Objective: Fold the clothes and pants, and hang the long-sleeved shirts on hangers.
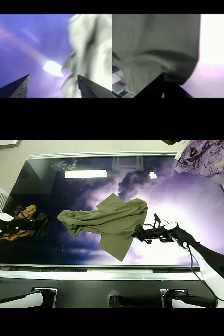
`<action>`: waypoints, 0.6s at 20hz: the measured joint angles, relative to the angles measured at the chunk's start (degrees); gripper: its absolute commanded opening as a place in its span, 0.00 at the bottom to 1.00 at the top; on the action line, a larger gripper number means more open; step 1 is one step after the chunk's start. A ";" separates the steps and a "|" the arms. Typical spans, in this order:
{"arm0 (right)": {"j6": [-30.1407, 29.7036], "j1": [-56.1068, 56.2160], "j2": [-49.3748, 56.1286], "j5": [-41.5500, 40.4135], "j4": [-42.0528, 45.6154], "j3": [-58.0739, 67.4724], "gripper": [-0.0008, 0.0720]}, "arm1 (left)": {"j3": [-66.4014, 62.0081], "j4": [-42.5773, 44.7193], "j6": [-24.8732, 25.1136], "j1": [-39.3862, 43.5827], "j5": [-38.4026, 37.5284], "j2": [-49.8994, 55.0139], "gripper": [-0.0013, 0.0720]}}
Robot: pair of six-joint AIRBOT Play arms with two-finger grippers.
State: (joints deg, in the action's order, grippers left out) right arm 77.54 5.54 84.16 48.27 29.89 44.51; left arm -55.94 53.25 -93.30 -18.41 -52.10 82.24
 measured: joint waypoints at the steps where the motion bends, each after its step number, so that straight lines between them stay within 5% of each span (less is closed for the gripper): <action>1: -0.04 0.02 -0.35 0.61 -0.15 0.28 0.05 | -0.35 -2.82 1.16 0.44 2.12 1.68 0.94; 12: -0.42 0.00 -3.98 1.14 -0.63 0.94 0.05 | -6.86 -12.68 4.44 3.98 13.94 12.52 0.92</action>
State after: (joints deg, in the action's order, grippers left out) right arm 77.12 5.54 80.18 49.41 29.26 45.45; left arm -62.81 40.58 -88.86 -14.44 -38.15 94.76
